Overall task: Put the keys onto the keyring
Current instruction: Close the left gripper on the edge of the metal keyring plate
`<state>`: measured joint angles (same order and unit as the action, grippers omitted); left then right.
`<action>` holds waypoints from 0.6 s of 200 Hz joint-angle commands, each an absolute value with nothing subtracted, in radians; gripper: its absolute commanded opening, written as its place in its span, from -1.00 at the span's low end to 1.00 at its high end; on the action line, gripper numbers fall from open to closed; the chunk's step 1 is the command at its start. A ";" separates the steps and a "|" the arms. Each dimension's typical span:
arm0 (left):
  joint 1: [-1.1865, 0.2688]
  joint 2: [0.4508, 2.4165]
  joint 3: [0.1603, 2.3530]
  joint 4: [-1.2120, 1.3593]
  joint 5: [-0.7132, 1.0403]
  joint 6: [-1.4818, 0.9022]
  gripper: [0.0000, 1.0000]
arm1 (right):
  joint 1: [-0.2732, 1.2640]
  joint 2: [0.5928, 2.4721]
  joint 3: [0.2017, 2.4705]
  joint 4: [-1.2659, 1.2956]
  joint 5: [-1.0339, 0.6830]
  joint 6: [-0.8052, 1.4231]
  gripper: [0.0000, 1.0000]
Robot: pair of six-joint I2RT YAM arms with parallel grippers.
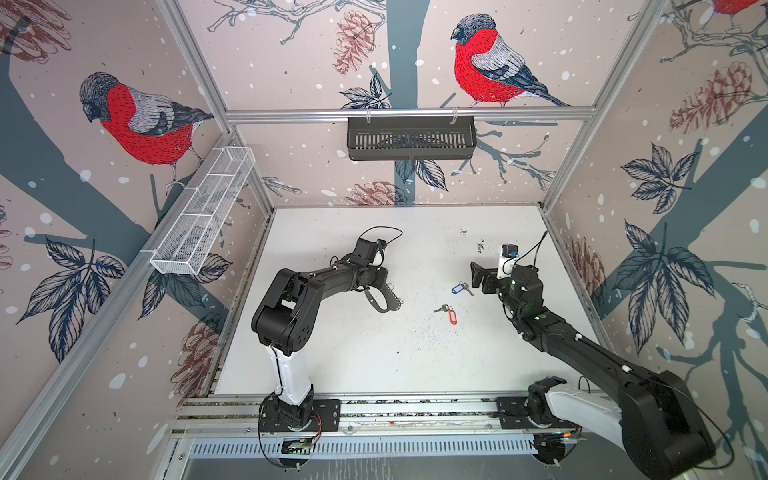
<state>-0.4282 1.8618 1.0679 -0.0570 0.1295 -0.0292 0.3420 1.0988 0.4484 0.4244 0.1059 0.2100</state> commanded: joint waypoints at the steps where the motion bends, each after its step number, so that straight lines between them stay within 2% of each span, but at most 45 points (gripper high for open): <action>1: -0.430 1.864 1.075 -0.056 0.123 -0.029 -0.61 | 0.343 1.098 0.446 0.439 0.111 0.213 0.99; 120: -0.431 1.873 1.081 -0.055 0.129 -0.020 -0.73 | 0.343 1.095 0.446 0.437 0.109 0.212 0.99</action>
